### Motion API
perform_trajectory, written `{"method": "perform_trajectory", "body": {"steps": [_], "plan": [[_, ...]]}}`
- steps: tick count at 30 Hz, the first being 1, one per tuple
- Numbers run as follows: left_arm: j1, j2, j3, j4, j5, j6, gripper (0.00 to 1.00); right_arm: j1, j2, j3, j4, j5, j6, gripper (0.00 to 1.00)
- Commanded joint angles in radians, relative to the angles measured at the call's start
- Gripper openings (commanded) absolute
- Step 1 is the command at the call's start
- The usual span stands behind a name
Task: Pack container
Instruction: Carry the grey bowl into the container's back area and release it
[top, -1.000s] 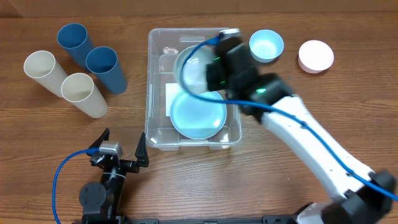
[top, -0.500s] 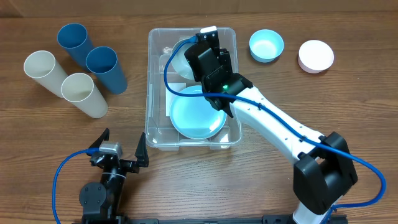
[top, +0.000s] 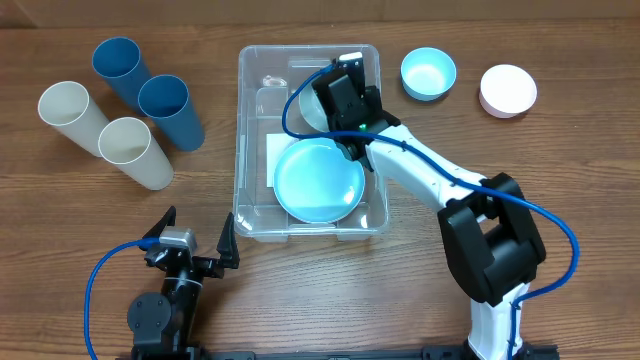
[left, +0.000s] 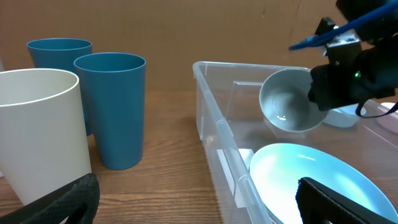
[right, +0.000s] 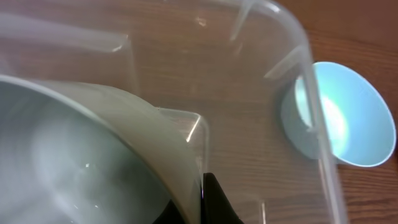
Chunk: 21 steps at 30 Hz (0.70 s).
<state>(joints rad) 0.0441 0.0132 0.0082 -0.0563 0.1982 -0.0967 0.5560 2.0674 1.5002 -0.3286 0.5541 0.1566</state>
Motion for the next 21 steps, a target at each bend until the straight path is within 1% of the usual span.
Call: {"method": "perform_trajectory", "body": {"steps": [1, 5, 6, 8, 9, 15, 18, 21], "plan": [[0.008, -0.005, -0.003, 0.000, 0.001, 0.015, 1.00, -0.002, 0.029, 0.010, 0.014, -0.006, 0.003, 0.04], [0.008, -0.005, -0.003, 0.000, 0.001, 0.015, 1.00, -0.002, 0.037, 0.010, 0.032, -0.014, 0.003, 0.04], [0.008, -0.005, -0.003, 0.000, 0.001, 0.015, 1.00, -0.002, 0.037, 0.010, 0.035, -0.017, 0.003, 0.06], [0.008, -0.005, -0.003, 0.000, 0.001, 0.015, 1.00, -0.002, 0.037, 0.010, 0.037, -0.017, 0.003, 0.18], [0.008, -0.005, -0.003, 0.000, 0.001, 0.015, 1.00, -0.002, 0.037, 0.010, 0.037, -0.017, 0.003, 0.21], [0.008, -0.005, -0.003, 0.000, 0.001, 0.015, 1.00, -0.002, 0.037, 0.010, 0.046, -0.014, -0.014, 0.23], [0.008, -0.005, -0.003, 0.000, 0.001, 0.015, 1.00, -0.002, 0.037, 0.017, 0.054, 0.014, -0.058, 0.28], [0.008, -0.005, -0.003, 0.000, 0.001, 0.015, 1.00, 0.016, 0.028, 0.102, -0.059, 0.040, -0.061, 0.31]]}}
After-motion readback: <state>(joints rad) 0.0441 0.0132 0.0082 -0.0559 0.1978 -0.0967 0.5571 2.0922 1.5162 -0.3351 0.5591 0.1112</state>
